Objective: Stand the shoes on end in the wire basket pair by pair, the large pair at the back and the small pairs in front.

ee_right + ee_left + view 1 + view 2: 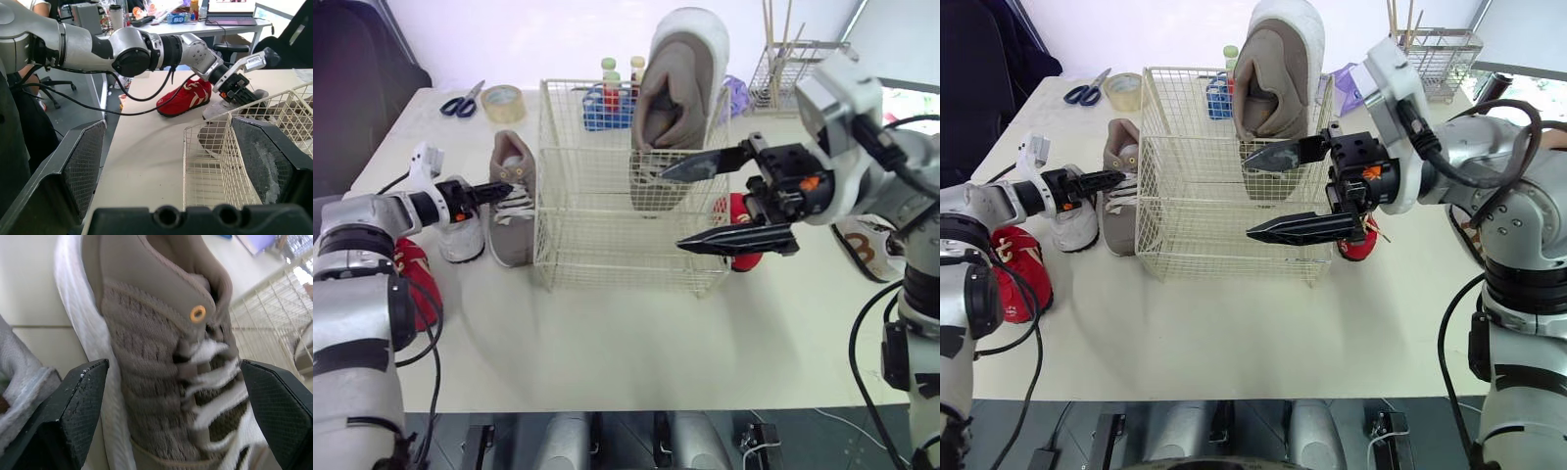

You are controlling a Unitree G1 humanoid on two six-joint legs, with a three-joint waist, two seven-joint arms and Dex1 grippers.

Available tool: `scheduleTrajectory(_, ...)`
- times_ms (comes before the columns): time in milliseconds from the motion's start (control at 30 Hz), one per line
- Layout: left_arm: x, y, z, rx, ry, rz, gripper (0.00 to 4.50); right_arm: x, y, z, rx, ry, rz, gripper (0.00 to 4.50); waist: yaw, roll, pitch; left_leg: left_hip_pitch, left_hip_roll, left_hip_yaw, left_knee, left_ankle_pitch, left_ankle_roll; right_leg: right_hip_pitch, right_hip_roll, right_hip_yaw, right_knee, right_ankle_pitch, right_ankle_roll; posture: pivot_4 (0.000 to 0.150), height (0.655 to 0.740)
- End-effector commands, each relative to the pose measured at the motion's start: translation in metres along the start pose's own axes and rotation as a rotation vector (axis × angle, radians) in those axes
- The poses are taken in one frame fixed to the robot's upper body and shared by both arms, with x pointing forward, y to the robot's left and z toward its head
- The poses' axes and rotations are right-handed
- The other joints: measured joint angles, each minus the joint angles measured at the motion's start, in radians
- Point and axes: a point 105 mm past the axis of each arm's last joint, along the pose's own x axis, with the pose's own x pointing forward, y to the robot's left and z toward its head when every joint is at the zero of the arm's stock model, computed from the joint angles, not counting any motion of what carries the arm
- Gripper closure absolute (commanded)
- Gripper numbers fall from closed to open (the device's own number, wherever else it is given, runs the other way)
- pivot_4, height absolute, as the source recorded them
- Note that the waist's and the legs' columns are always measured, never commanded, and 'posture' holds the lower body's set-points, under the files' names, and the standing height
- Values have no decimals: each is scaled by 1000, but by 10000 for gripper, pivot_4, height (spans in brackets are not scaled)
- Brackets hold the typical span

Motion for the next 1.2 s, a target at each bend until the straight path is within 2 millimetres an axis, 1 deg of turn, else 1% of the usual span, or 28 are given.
scheduleTrajectory(33, -7, 1, 15, 19, -43, 25, 0, -3, 3, 10, -53, -20, -12, 528, -1, 0, 0, 0, 0, 0, 0, 0, 0, 0, 0, 0, 0, 0, 0, 1500, 7400)
scheduleTrajectory(233, 4, 5, -6, -3, 20, 51, 0, 0, 2, 11, -58, -26, -15, 528, 0, 0, 0, 0, 0, 0, 0, 0, 0, 0, 0, 0, 1, 0, 0, 1500, 7400)
scheduleTrajectory(367, 14, 11, -20, -14, 35, 98, 0, -3, 3, 14, -71, -6, -23, 528, 0, 0, 0, 0, 0, 0, 0, 0, 0, 0, 0, 0, 1, 0, 0, 1500, 7400)
scheduleTrajectory(467, 20, 16, -27, -9, 30, 141, 8665, -8, 6, 16, -91, 41, -39, 0, 3, 0, 0, 0, 0, 0, 0, 0, 0, 0, 0, 0, 1, 0, 0, 1500, 7400)
scheduleTrajectory(533, 22, 16, -28, -12, 20, 146, 18673, -9, 8, 18, -94, 48, -42, 0, 3, 0, 0, 0, 0, 0, 0, 0, 0, 0, -1, 0, 1, 0, 0, 1500, 7400)
scheduleTrajectory(600, 23, 15, -27, -20, 3, 135, 27680, -10, 8, 19, -93, 47, -47, 0, 3, 0, 0, 1, 0, 0, 0, 0, 0, 0, -1, 0, 1, 0, 0, 1500, 7400)
scheduleTrajectory(633, 23, 14, -26, -26, -8, 133, 30682, -11, 7, 19, -92, 48, -51, 0, 3, 0, 0, 1, 0, 0, 0, 0, 0, 0, -1, 0, 1, 0, 0, 1500, 7400)
scheduleTrajectory(667, 23, 14, -24, -31, -19, 133, 34806, -11, 6, 19, -92, 48, -54, 0, 4, 0, 0, 1, 0, 0, 0, 0, 0, 0, -1, 0, 1, 0, 0, 1500, 7400)
scheduleTrajectory(700, 23, 14, -23, -34, -30, 135, 37278, -11, 6, 18, -91, 48, -56, 0, 4, 0, 0, 1, 0, 0, 0, 0, 0, 0, -1, 0, 1, 0, 0, 1500, 7400)
scheduleTrajectory(767, 19, 15, -11, -44, -89, 143, 40018, -10, 4, 17, -94, 45, -59, 0, 5, 0, 0, 1, 0, 0, 0, 0, 0, 0, -1, 0, 1, 0, 0, 1500, 7400)
scheduleTrajectory(833, 16, 14, 1, -46, -143, 144, 40018, -10, 3, 17, -97, 41, -61, 0, 5, 0, 0, 1, 0, 0, 0, 0, 0, 0, -1, 0, 1, 0, 0, 1500, 7400)
scheduleTrajectory(933, 7, 6, 30, -36, -252, 110, 40018, -10, 1, 18, -103, 26, -66, 0, 1, -1, 0, 1, 0, 0, 0, 0, 0, 0, -1, 0, 1, 0, 0, 1500, 7400)
scheduleTrajectory(967, 3, 1, 45, -25, -298, 92, 40018, -10, 0, 18, -104, 21, -68, 0, 1, -1, 0, 0, 0, 0, 0, 0, 0, -1, -1, 0, 1, 0, 0, 1500, 7400)
scheduleTrajectory(1033, -6, -8, 64, -4, -354, 57, 40018, -10, 0, 18, -103, 11, -69, 0, 0, -1, 0, -1, 0, 0, 0, 0, 0, -2, 0, 0, 2, 0, 0, 1500, 7400)
scheduleTrajectory(1100, -13, -17, 73, 28, -365, 8, 40018, -10, -1, 17, -102, 3, -71, 0, -1, -2, 0, -6, 0, 0, 1, 0, -1, -7, 0, 0, 2, 1, 2, 1500, 7400)
scheduleTrajectory(1167, -17, -22, 75, 50, -361, -18, 40018, -10, -2, 17, -102, 0, -72, 0, -2, -2, 0, -15, 0, 0, 5, 1, -1, -14, 0, 0, 4, 2, 3, 1500, 7400)
scheduleTrajectory(1200, -20, -22, 75, 63, -361, -16, 40018, -10, -2, 17, -102, -2, -74, 0, -1, -2, 0, -16, 0, 0, 6, 1, -1, -15, 0, -1, 4, 2, 3, 1500, 7400)
